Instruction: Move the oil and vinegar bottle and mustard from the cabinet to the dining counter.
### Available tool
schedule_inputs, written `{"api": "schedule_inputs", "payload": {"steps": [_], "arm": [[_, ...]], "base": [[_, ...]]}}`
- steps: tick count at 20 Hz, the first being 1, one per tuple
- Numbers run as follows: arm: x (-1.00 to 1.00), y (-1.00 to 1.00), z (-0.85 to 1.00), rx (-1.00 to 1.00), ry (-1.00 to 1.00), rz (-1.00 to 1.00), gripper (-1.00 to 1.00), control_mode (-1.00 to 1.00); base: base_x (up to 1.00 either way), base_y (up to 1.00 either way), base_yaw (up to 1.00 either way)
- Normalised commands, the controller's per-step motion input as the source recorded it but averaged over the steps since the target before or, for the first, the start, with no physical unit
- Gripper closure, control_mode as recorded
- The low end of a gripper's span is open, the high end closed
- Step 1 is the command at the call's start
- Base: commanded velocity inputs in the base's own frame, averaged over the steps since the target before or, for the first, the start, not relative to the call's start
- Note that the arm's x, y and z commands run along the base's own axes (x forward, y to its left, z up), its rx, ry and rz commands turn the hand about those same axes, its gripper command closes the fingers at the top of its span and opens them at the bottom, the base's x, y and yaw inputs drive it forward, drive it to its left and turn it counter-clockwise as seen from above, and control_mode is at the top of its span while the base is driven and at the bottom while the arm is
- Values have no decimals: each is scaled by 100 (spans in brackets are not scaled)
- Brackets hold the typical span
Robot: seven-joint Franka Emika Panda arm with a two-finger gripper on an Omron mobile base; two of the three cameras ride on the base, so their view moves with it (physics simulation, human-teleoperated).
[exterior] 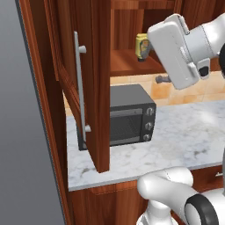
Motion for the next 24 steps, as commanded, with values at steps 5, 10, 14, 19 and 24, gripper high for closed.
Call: {"api": "schedule_inputs", "payload": {"steps": [5, 10, 14, 19, 24], "arm": [[22, -23, 2, -25, -24, 23, -100, -100], [17, -2, 4, -28, -37, 27, -100, -100], [3, 0, 0, -26, -60, 24, -100, -100], [25, 0, 0, -12, -46, 17, -100, -100], [57, 0, 0, 0, -16, 11, -100, -100]], "base": [[0, 0, 0], [0, 0, 0], [0, 0, 0], [0, 0, 0], [0, 0, 0]]}}
